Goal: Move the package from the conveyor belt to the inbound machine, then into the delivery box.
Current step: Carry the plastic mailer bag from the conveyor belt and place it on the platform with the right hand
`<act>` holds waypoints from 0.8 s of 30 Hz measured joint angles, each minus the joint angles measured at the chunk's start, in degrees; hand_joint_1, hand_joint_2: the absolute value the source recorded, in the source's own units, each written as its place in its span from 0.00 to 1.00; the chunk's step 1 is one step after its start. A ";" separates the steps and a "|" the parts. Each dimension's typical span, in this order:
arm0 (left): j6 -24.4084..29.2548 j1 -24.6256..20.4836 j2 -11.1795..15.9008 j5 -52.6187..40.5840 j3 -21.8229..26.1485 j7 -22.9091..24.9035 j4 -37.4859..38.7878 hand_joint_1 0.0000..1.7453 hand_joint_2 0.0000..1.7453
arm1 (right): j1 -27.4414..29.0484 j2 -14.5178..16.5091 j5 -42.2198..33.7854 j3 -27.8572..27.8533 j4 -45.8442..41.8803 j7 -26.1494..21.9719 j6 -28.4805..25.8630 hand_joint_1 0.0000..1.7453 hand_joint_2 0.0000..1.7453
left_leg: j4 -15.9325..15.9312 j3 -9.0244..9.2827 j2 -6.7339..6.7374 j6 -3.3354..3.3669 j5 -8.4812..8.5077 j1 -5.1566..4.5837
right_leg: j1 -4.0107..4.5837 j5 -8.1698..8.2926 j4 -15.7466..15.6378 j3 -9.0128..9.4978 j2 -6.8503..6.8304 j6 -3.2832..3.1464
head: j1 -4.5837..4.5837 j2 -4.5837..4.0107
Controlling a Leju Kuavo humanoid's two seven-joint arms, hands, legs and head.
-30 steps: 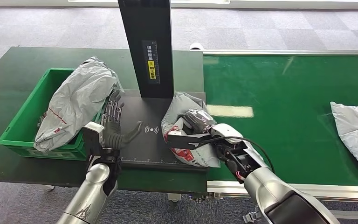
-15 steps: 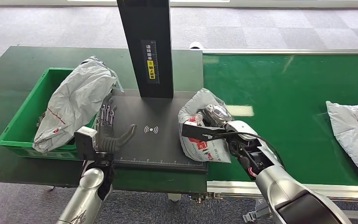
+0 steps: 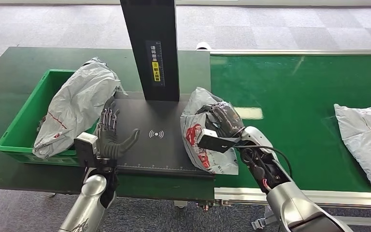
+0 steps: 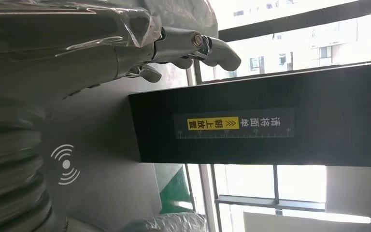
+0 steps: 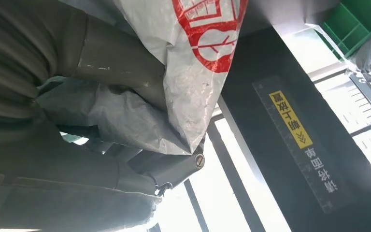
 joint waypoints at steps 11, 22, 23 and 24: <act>4.34 -4.35 -1.87 7.03 0.72 -0.12 3.67 0.00 1.00 | -5.52 5.20 9.27 0.04 -0.80 2.43 -5.67 1.00 1.00 | 0.00 -0.06 0.03 -0.04 0.05 0.01 | 0.01 0.03 0.08 -0.13 0.02 -0.03 | -0.01 0.00; 5.14 -7.24 -2.86 8.32 0.69 -0.54 7.14 0.00 1.00 | -10.68 9.09 10.17 2.03 -0.78 3.77 -5.45 1.00 1.00 | 0.01 -0.20 0.01 -0.05 0.05 0.00 | 0.01 0.02 0.07 -0.21 0.01 -0.02 | 0.01 0.00; 5.09 -7.29 -2.86 8.42 0.68 -0.54 7.27 0.00 1.00 | -10.86 9.25 10.30 2.14 -0.69 3.97 -5.30 1.00 1.00 | 0.01 -0.21 0.01 -0.05 0.05 0.00 | 0.01 0.02 0.07 -0.23 0.01 -0.02 | 0.01 0.00; 5.01 -7.35 -2.87 8.56 0.63 -0.54 7.39 0.00 1.00 | -11.21 9.49 10.47 2.27 -0.49 4.36 -5.12 1.00 1.00 | 0.01 -0.23 0.02 -0.05 0.05 0.00 | 0.01 0.03 0.07 -0.25 0.02 -0.02 | 0.01 0.00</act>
